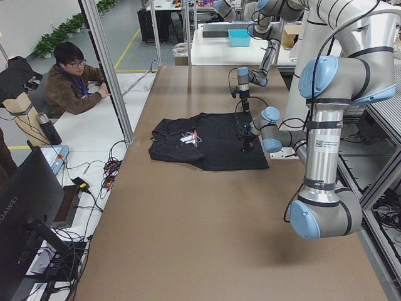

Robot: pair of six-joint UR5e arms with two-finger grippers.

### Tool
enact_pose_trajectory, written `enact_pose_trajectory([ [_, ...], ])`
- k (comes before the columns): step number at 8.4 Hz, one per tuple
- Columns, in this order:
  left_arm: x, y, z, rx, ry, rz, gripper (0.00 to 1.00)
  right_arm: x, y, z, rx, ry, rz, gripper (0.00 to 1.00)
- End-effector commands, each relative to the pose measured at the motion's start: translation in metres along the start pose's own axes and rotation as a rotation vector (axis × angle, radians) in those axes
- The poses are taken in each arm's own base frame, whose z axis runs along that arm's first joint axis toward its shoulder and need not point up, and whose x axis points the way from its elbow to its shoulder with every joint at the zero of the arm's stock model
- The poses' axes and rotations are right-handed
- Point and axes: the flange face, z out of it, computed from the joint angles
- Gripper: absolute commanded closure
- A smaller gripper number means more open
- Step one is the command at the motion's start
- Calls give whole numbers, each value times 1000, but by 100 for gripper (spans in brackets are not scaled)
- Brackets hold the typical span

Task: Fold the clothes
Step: 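Lower both grippers onto the hem corners nearest the robot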

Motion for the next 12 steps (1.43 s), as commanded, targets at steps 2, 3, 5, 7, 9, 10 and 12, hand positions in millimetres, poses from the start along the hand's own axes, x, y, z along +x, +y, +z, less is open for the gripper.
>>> enact_pose_trajectory([
  [2, -1, 0, 1, 2, -2, 1, 0, -5, 4, 5, 39, 7, -8, 100],
  [3, -2, 0, 1, 2, -4, 1, 0, -10, 5, 0, 35, -6, -13, 100],
  [5, -2, 0, 1, 2, -5, 3, 0, -15, 5, -6, 39, -19, -16, 100],
  [7, -1, -2, -4, 1, 2, 1, 0, -26, 8, -15, 28, -46, -27, 100],
  [9, -10, 8, -1, -15, 7, -4, 0, -31, 9, -20, 37, -91, -48, 100],
  [10, -27, 15, -3, -30, 23, 2, 0, -32, 10, -22, 40, -105, -54, 100],
  [12, -63, 24, -10, -65, 35, 11, 0, -33, 9, -22, 42, -107, -55, 100],
])
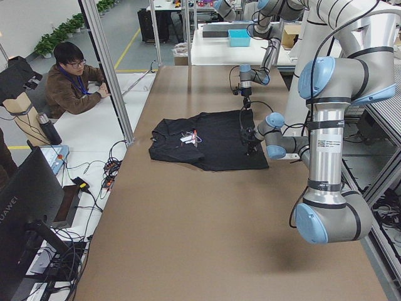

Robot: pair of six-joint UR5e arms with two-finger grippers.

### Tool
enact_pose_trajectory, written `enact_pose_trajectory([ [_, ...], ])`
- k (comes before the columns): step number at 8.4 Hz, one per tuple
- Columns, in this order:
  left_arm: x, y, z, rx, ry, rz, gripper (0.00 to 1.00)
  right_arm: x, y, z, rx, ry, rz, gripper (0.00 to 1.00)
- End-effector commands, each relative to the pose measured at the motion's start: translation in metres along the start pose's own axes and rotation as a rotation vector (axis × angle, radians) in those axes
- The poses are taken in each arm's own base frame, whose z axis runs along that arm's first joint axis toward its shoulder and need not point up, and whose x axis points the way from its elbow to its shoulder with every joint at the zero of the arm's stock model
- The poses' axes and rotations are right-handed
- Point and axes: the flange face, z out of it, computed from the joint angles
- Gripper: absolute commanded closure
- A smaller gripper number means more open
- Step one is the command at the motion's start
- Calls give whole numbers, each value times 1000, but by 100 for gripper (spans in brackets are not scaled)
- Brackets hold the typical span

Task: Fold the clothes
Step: 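Pinch the hem corners with both grippers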

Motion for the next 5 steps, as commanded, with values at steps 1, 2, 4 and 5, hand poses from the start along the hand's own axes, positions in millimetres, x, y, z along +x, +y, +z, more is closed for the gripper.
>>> enact_pose_trajectory([
  [1, -33, 25, -3, -25, -5, 25, 0, -2, -1, -1, 7, -13, -6, 100],
  [2, -38, 42, 3, -17, -36, 49, 0, -5, -2, -1, 9, -20, -9, 100],
  [4, -54, 73, 18, -20, -60, 61, 0, -6, -4, -4, 18, -33, -14, 100],
  [5, -58, 90, 26, -28, -24, 29, 0, -7, -5, -5, 20, -35, -14, 100],
])
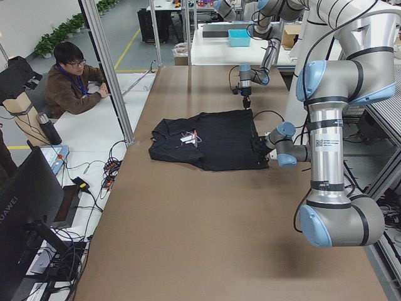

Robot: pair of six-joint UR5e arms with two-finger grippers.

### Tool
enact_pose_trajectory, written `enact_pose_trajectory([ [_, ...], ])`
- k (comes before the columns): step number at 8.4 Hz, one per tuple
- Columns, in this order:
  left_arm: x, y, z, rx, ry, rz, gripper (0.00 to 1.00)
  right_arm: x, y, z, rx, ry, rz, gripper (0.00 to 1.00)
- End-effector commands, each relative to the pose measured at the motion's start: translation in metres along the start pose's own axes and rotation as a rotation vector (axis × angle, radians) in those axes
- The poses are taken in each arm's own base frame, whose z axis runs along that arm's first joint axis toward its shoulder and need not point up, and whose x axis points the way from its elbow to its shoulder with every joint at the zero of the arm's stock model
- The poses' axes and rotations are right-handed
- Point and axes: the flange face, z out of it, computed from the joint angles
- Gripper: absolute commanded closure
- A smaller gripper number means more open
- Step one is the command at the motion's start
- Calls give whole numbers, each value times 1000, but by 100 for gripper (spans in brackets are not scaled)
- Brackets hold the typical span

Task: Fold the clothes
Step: 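Pinch the hem corners with both grippers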

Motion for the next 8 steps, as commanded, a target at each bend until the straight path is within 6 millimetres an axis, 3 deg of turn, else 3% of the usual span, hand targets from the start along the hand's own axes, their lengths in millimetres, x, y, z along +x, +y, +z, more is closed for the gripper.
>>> enact_pose_trajectory([
  [1, -14, 50, 20, 5, 21, -9, 0, -3, -3, -2, 8, -10, -3, 100],
  [3, -22, 68, 29, 9, 10, 6, 0, -6, -6, -2, 11, -17, -5, 100],
  [7, -24, 80, 55, 21, -12, 2, 2, -8, -7, -2, 15, -21, -7, 100],
  [8, -22, 78, 53, 23, -7, 0, 14, -8, -7, -2, 15, -21, -5, 100],
])
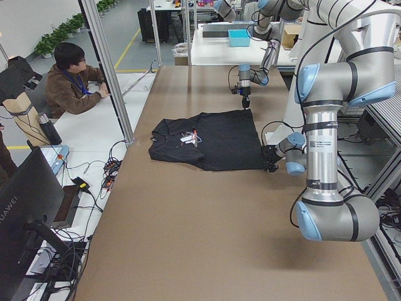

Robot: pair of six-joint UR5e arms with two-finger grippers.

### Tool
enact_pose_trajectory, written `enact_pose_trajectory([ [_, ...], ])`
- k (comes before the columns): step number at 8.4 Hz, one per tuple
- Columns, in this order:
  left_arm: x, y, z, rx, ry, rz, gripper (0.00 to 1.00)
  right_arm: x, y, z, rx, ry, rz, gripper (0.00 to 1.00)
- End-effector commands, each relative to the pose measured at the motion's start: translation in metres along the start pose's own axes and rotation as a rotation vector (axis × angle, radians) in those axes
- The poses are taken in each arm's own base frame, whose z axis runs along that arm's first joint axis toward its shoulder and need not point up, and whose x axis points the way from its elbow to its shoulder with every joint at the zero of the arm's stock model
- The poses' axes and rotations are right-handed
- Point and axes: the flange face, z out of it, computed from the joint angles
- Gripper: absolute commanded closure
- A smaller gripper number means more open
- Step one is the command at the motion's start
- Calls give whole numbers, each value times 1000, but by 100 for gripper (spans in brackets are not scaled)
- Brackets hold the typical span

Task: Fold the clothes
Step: 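Pinch the hem corners with both grippers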

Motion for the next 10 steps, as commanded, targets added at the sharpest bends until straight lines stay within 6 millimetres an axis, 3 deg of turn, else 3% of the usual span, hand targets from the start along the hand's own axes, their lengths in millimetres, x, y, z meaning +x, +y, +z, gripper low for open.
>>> enact_pose_trajectory([
  [1, 6, -1, -1, 11, 12, -5, 56, -1, 0, -1, 1, -2, 1, 100],
  [2, 7, -2, -3, 10, 15, -6, 100, 0, 0, -1, 1, 0, 1, 100],
  [5, 10, -3, -4, 2, 20, -8, 100, 0, 0, -1, 2, 0, 1, 100],
  [8, 23, -19, -43, -38, 60, -21, 100, -13, 1, -9, -5, -29, 46, 100],
  [9, 19, -35, -49, -44, 53, -26, 100, -18, -4, -18, -18, -47, 47, 100],
  [10, 16, -64, -60, -66, 46, -29, 100, -23, -6, -30, -42, -70, 46, 100],
])
